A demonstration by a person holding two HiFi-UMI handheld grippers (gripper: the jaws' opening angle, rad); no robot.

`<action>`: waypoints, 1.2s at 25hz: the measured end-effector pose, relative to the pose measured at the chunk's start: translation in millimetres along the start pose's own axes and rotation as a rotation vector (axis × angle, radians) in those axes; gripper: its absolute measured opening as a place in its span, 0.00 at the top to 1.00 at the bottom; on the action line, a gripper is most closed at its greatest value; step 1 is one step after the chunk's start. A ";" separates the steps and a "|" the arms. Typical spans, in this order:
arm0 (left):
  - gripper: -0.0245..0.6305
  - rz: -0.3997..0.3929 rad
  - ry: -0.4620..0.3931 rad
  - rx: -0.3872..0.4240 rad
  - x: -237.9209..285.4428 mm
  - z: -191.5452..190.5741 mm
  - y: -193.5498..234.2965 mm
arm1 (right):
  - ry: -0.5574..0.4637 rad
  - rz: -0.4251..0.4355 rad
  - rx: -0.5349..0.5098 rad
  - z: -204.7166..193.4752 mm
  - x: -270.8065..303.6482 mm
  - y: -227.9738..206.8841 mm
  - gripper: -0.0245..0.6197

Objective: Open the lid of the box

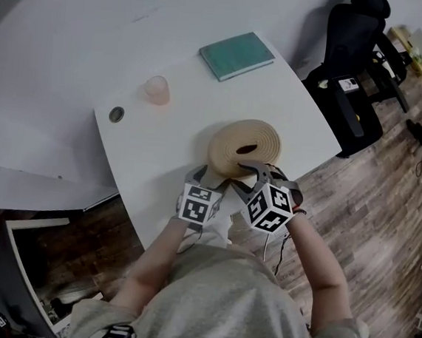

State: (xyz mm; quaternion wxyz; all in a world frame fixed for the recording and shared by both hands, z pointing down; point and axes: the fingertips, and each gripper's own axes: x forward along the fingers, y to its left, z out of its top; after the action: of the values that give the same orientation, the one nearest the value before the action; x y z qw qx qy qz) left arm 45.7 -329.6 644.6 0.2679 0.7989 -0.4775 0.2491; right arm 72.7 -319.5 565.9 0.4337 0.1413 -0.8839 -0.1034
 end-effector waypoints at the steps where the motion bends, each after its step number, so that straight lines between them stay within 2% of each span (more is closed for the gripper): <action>1: 0.50 0.001 0.001 0.006 2.1 -0.3 1.2 | 0.012 0.004 -0.019 -1.0 2.5 -0.5 0.68; 8: 0.50 -0.011 0.002 0.022 11.2 4.1 2.0 | 0.046 0.051 -0.127 -2.5 9.7 0.3 0.70; 30: 0.50 -0.019 0.006 0.032 14.2 3.9 0.0 | 0.028 0.058 -0.102 2.0 0.8 -2.5 0.75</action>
State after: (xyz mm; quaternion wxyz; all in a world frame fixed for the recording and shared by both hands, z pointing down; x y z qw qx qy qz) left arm 52.2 -341.1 651.0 0.2586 0.8068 -0.4652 0.2566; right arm 71.1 -322.0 564.6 0.4555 0.0948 -0.8750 -0.1337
